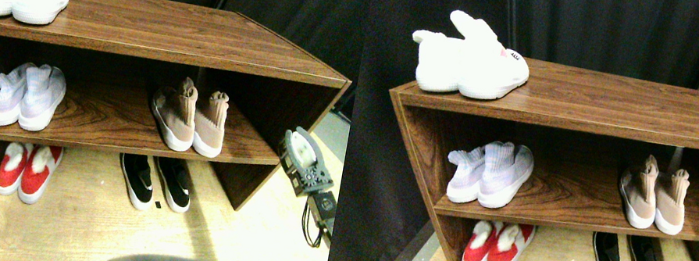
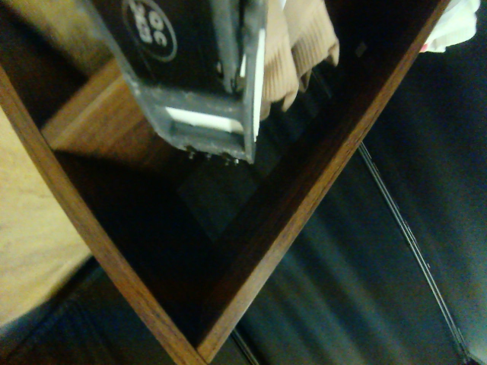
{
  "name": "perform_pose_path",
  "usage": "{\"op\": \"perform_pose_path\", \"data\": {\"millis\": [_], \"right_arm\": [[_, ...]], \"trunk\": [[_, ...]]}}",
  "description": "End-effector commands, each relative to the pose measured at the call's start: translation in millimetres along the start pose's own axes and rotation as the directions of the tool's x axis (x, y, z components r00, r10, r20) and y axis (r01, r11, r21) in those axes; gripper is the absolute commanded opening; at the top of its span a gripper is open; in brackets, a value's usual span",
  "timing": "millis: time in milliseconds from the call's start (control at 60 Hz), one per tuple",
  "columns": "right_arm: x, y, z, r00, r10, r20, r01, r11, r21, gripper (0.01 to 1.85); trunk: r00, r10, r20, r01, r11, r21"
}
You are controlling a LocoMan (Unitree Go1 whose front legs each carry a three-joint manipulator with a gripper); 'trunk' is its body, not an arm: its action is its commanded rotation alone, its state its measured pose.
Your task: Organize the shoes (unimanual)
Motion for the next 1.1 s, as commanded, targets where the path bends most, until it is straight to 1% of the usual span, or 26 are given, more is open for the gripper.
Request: {"op": "perform_pose_path", "data": {"millis": [17, 50, 67, 100, 133, 150, 183, 200, 217, 267, 283, 333, 367, 400, 467, 517, 550, 583, 633, 717, 767, 817, 867, 950, 1033, 1100], "right_arm": [[-16.9, 11.1, -3.8, 0.999, 0.052, 0.009, -0.052, 0.998, 0.034, 0.06], [-21.6, 11.1, -5.2, 0.999, 0.047, -0.006, -0.047, 0.997, 0.055, 0.06], [-21.6, 11.1, -5.2, 0.999, 0.047, -0.006, -0.047, 0.997, 0.055, 0.06], [-28.3, 11.1, -8.1, 0.999, 0.049, -0.017, -0.048, 0.996, 0.074, 0.06], [-33.0, 10.5, -10.6, 0.998, 0.061, -0.029, -0.058, 0.995, 0.083, 0.06], [-35.9, 10.3, -12.5, 0.997, 0.068, -0.037, -0.065, 0.994, 0.083, 0.06], [-37.3, 10.4, -13.5, 0.997, 0.071, -0.041, -0.067, 0.995, 0.078, 0.06], [-40.0, 10.2, -15.4, 0.995, 0.079, -0.055, -0.074, 0.994, 0.081, 0.06], [-42.5, 9.8, -17.1, 0.994, 0.088, -0.069, -0.081, 0.992, 0.092, 0.06], [-46.5, 9.1, -20.1, 0.994, 0.087, -0.062, -0.081, 0.992, 0.093, 0.06], [-50.6, 7.8, -23.8, 0.995, 0.075, -0.072, -0.066, 0.991, 0.118, 0.06], [-53.2, 6.4, -27.1, 0.995, 0.070, -0.078, -0.059, 0.989, 0.136, 0.06], [-54.0, 1.6, -31.7, 0.990, 0.082, -0.115, -0.066, 0.988, 0.136, 0.06], [-54.5, -0.8, -34.5, 0.989, 0.081, -0.122, -0.064, 0.988, 0.139, 0.06], [-57.0, -11.4, -44.7, 0.991, 0.038, -0.126, -0.018, 0.987, 0.159, 0.06], [-57.3, -15.2, -47.7, 0.991, 0.032, -0.133, -0.011, 0.988, 0.157, 0.06], [-59.1, -24.5, -56.8, 0.990, -0.010, -0.139, 0.035, 0.983, 0.181, 0.06], [-60.2, -28.7, -61.4, 0.992, -0.029, -0.123, 0.053, 0.980, 0.193, 0.06], [-60.0, -33.2, -65.8, 0.991, -0.036, -0.126, 0.059, 0.981, 0.186, 0.06], [-56.5, -45.1, -77.6, 0.984, -0.084, -0.157, 0.116, 0.972, 0.203, 0.06], [-55.0, -48.3, -81.3, 0.983, -0.095, -0.156, 0.128, 0.968, 0.215, 0.06], [-52.5, -52.9, -86.7, 0.981, -0.135, -0.137, 0.164, 0.959, 0.229, 0.06], [-50.0, -56.8, -89.4, 0.979, -0.136, -0.152, 0.169, 0.958, 0.231, 0.06], [-40.3, -69.7, -97.0, 0.974, -0.141, -0.176, 0.181, 0.956, 0.233, 0.06], [-31.5, -80.8, -102.9, 0.969, -0.169, -0.178, 0.204, 0.957, 0.204, 0.06], [-26.3, -87.8, -106.3, 0.966, -0.197, -0.169, 0.232, 0.947, 0.221, 0.06]], "trunk": [[0.9996, 0.007, -0.026, -0.008, 0.9996, -0.026], [0.9996, 0.007, -0.026, -0.008, 0.9996, -0.026], [0.9994, 0.008, -0.033, -0.008, 0.9996, -0.026], [0.9994, 0.008, -0.033, -0.008, 0.9996, -0.026], [0.9991, 0.009, -0.041, -0.010, 0.9996, -0.027], [0.9988, 0.010, -0.048, -0.011, 0.9996, -0.028], [0.9988, 0.010, -0.048, -0.011, 0.9996, -0.028], [0.9984, 0.011, -0.055, -0.012, 0.9995, -0.028], [0.9984, 0.011, -0.055, -0.012, 0.9995, -0.028], [0.9977, 0.012, -0.067, -0.014, 0.9995, -0.029], [0.9974, 0.013, -0.071, -0.015, 0.9995, -0.030], [0.9969, 0.014, -0.078, -0.017, 0.9994, -0.032], [0.9966, 0.016, -0.080, -0.018, 0.9993, -0.032], [0.9963, 0.018, -0.084, -0.021, 0.9992, -0.035], [0.9956, 0.023, -0.091, -0.026, 0.9989, -0.039], [0.9951, 0.025, -0.096, -0.029, 0.9987, -0.043], [0.9946, 0.028, -0.100, -0.033, 0.9983, -0.048], [0.9944, 0.030, -0.101, -0.035, 0.9981, -0.051], [0.9939, 0.036, -0.105, -0.042, 0.9974, -0.058], [0.9931, 0.044, -0.109, -0.051, 0.9966, -0.065], [0.9927, 0.047, -0.111, -0.055, 0.9962, -0.068], [0.9922, 0.049, -0.114, -0.058, 0.9958, -0.072], [0.9919, 0.051, -0.116, -0.060, 0.9954, -0.075], [0.9915, 0.056, -0.117, -0.065, 0.9949, -0.077], [0.9917, 0.059, -0.114, -0.068, 0.9946, -0.079], [0.9917, 0.059, -0.114, -0.068, 0.9946, -0.079]]}}
